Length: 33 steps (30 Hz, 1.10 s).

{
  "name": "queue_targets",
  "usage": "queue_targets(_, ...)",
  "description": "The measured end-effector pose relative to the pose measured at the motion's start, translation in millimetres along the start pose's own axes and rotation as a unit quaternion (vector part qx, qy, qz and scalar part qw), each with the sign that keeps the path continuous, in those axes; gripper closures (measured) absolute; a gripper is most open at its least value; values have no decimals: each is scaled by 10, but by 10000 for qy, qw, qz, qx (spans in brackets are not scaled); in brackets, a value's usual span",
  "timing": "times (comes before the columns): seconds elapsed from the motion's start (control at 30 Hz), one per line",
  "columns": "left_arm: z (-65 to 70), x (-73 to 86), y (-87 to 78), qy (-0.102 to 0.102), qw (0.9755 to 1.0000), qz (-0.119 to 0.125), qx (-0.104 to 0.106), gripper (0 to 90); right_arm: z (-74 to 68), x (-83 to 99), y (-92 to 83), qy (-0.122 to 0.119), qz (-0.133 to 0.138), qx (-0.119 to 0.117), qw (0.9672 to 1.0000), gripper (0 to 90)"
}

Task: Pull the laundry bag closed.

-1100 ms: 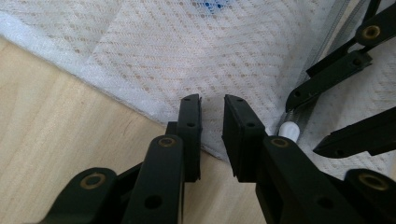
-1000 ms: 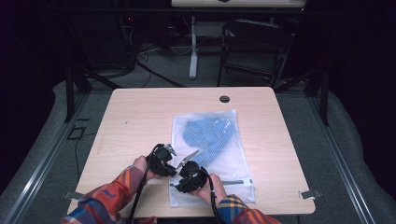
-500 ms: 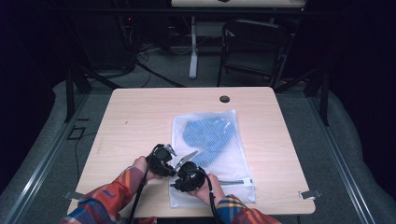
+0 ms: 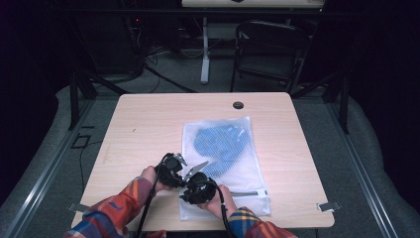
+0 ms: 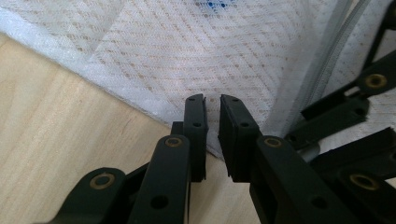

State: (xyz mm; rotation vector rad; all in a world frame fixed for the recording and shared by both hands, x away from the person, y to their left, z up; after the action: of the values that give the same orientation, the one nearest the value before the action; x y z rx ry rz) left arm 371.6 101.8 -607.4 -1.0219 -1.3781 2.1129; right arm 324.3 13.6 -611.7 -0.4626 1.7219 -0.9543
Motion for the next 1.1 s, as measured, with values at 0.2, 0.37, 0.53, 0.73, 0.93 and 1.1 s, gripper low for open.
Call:
queue_targets(0.2,0,0,0,4,10000,9,6,808,-17,-8,16,-100,53,33,9999,809)
queue_targets(0.37,-11,10,-54,-31,9999,-13,114,793,-25,-2,21,-137,59,66,9999,812)
queue_targets(0.53,36,82,-96,30,9995,-160,268,802,-43,24,67,-155,61,104,9998,812)
queue_targets(0.73,49,119,-43,59,9990,-341,292,819,-36,33,57,-319,-54,84,9994,809)
queue_targets(0.93,60,134,-37,-1,9992,-331,237,810,-36,34,60,-63,36,19,10000,792)
queue_targets(1.1,56,144,-41,121,9993,-269,242,804,0,47,53,160,81,-107,9998,800)
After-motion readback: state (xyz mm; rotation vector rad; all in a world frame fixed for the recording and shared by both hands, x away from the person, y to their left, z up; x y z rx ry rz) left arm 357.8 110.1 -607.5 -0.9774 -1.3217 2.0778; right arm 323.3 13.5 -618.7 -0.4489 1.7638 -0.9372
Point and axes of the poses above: each handheld gripper's, and its own axes: y roughly forward along the jaws, x roughly out of its underside, z roughly to its right, the point moved 6 cm from there along y, roughly forward along the jaws, and after that the axes turned 9 degrees about -y, right-handed, at the moved point
